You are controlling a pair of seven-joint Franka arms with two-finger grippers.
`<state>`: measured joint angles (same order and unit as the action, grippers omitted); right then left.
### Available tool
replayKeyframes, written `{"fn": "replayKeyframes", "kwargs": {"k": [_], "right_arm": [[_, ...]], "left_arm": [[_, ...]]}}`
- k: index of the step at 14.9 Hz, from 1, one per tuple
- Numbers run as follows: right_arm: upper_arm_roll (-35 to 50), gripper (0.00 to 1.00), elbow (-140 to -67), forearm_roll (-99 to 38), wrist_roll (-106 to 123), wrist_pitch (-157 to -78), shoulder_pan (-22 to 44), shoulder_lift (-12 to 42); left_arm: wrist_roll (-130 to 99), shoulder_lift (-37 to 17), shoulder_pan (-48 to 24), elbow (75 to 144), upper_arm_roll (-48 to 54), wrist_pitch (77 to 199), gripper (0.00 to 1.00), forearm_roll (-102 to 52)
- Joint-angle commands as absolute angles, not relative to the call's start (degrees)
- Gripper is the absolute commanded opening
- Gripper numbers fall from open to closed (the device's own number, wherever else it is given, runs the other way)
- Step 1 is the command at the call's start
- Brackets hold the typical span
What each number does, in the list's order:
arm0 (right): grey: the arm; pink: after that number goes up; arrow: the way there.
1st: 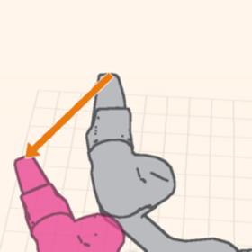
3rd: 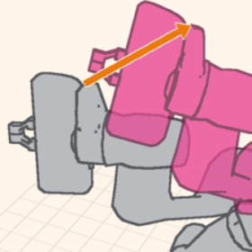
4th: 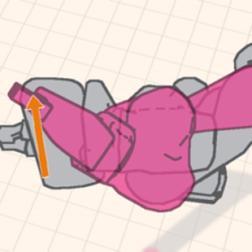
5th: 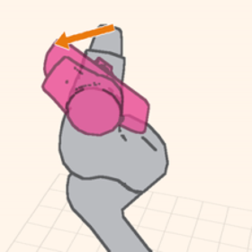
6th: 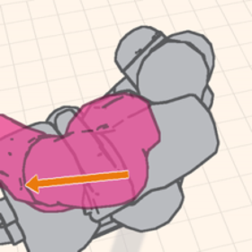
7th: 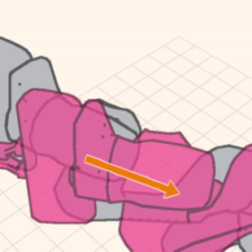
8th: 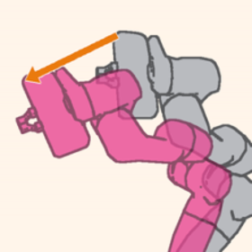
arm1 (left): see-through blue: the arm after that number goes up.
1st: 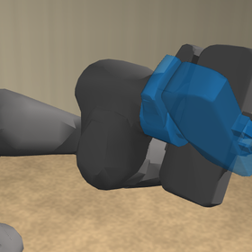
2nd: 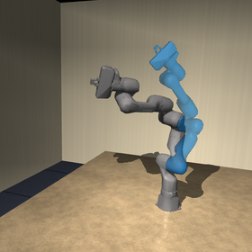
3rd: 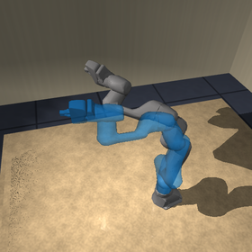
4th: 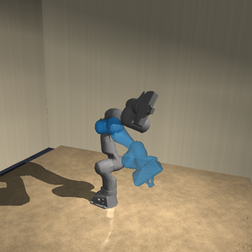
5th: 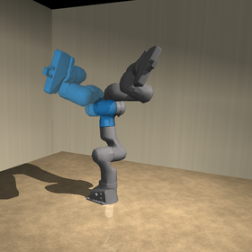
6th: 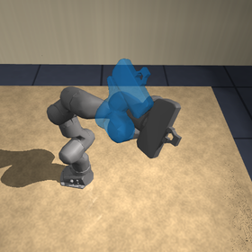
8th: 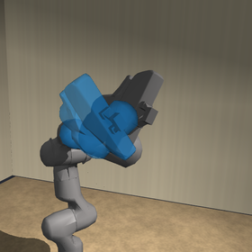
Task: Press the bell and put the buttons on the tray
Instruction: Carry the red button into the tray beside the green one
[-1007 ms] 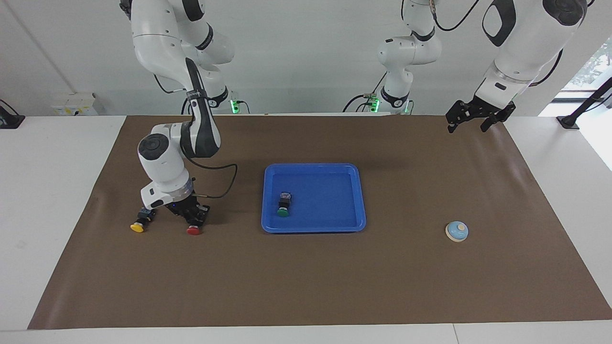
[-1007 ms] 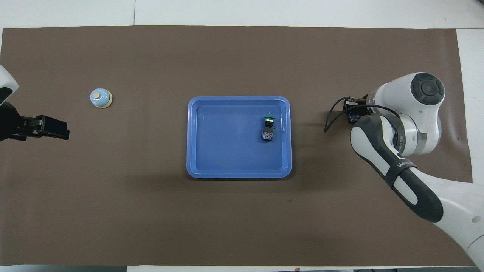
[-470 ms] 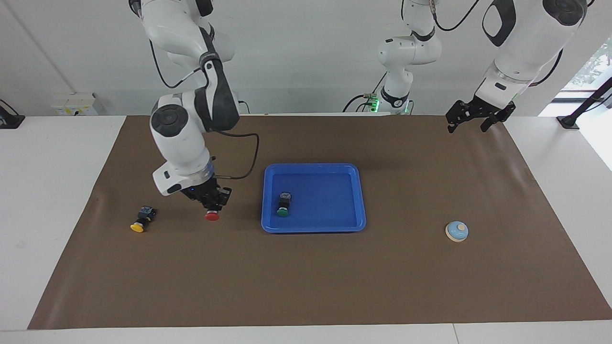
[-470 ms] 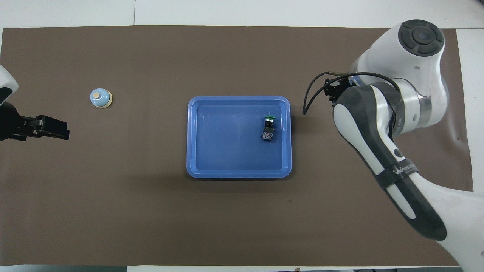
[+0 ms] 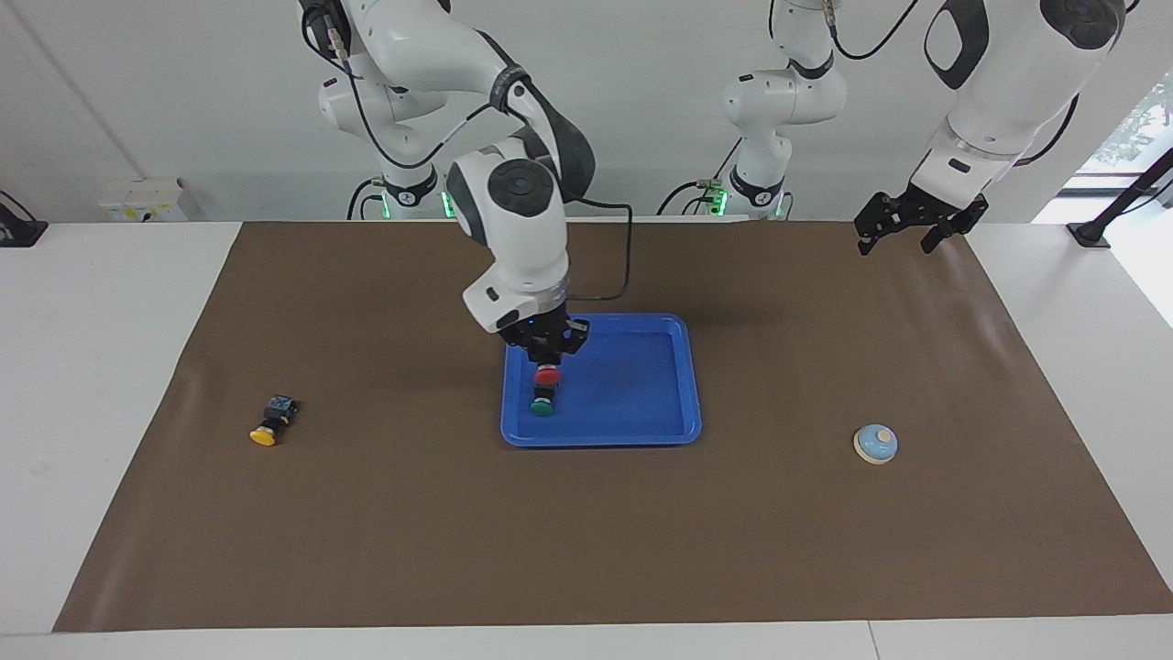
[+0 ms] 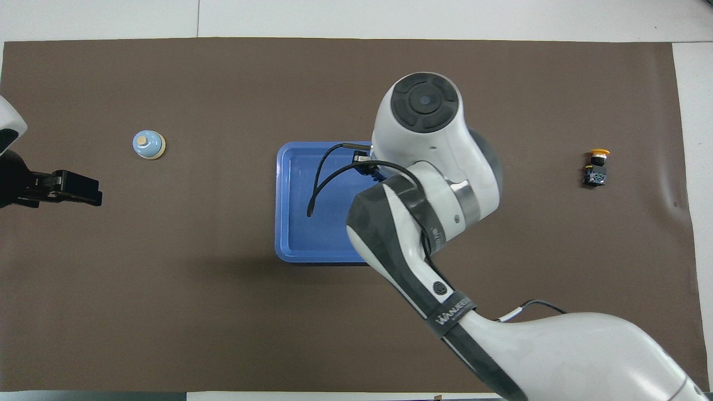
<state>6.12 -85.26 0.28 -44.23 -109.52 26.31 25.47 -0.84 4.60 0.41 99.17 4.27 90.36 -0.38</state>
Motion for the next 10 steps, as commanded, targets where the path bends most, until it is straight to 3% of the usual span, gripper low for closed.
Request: {"fn": "replayKeyframes", "kwargs": {"k": [1, 7, 10], "right_arm": [[5.63, 0.00, -81.38, -0.17, -46.93, -113.09, 29.43, 31.02], [5.62, 0.00, -96.31, 0.35, -46.41, -128.74, 28.92, 28.83], [5.71, 0.00, -98.17, 0.26, -46.76, -129.99, 29.00, 28.21]], "left_arm": [[-1.32, 5.19, 0.53, 99.40, 4.13, 90.88, 1.00, -1.41], [-1.32, 5.19, 0.53, 99.40, 4.13, 90.88, 1.00, -1.41], [-1.32, 5.19, 0.53, 99.40, 4.13, 90.88, 1.00, -1.41]]}}
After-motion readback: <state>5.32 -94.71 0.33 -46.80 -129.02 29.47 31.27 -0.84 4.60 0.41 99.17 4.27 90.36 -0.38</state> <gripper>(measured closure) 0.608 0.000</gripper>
